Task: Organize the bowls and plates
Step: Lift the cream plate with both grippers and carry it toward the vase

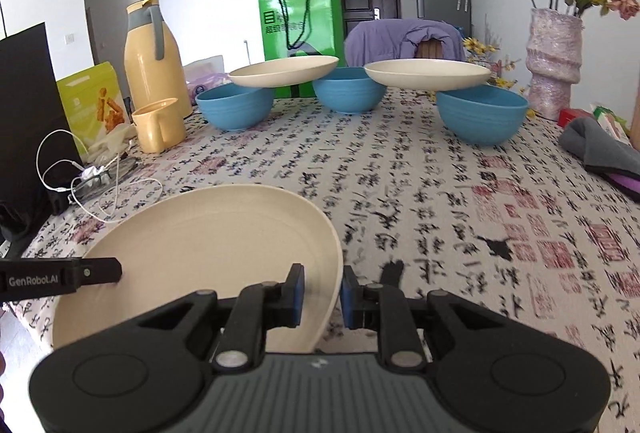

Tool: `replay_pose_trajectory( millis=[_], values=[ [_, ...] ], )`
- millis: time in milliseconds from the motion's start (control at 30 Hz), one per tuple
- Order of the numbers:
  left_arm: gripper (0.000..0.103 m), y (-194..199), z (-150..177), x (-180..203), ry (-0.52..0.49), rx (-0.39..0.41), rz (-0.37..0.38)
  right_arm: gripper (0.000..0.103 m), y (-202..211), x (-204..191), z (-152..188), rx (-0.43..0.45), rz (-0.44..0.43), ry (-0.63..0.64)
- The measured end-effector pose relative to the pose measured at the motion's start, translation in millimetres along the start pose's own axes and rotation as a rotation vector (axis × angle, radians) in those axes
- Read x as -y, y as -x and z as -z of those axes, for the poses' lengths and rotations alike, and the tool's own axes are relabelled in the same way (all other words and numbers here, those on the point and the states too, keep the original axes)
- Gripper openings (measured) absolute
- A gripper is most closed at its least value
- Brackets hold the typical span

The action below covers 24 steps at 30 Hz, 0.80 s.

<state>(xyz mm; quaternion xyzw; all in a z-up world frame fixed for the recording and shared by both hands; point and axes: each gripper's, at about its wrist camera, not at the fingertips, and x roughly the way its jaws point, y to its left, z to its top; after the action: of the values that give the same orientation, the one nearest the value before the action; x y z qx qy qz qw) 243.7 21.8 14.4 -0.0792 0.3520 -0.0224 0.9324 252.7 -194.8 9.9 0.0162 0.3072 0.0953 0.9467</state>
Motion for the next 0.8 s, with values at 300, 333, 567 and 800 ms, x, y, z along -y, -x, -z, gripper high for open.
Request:
replay_pose_trajectory(
  millis=[300, 333, 567, 800],
  values=[
    [0.016, -7.8, 14.5, 72.8, -0.062, -0.009, 0.070, 0.020, 26.8, 61.3, 11.8, 0.019, 0.082, -0.022],
    [0.016, -10.5, 15.6, 83.0, -0.068, -0.010, 0.080, 0.019, 29.7, 71.0, 12.2, 0.023, 0.094, -0.026],
    [0.016, -30.4, 22.1, 140.9, -0.087, -0.033, 0.145, 0.019, 38.9, 136.8, 16.3, 0.008, 0.159, -0.055],
    [0.016, -45.1, 25.5, 174.8, -0.102, -0.046, 0.176, 0.020, 35.8, 180.0, 19.3, -0.011, 0.198, -0.071]
  ],
)
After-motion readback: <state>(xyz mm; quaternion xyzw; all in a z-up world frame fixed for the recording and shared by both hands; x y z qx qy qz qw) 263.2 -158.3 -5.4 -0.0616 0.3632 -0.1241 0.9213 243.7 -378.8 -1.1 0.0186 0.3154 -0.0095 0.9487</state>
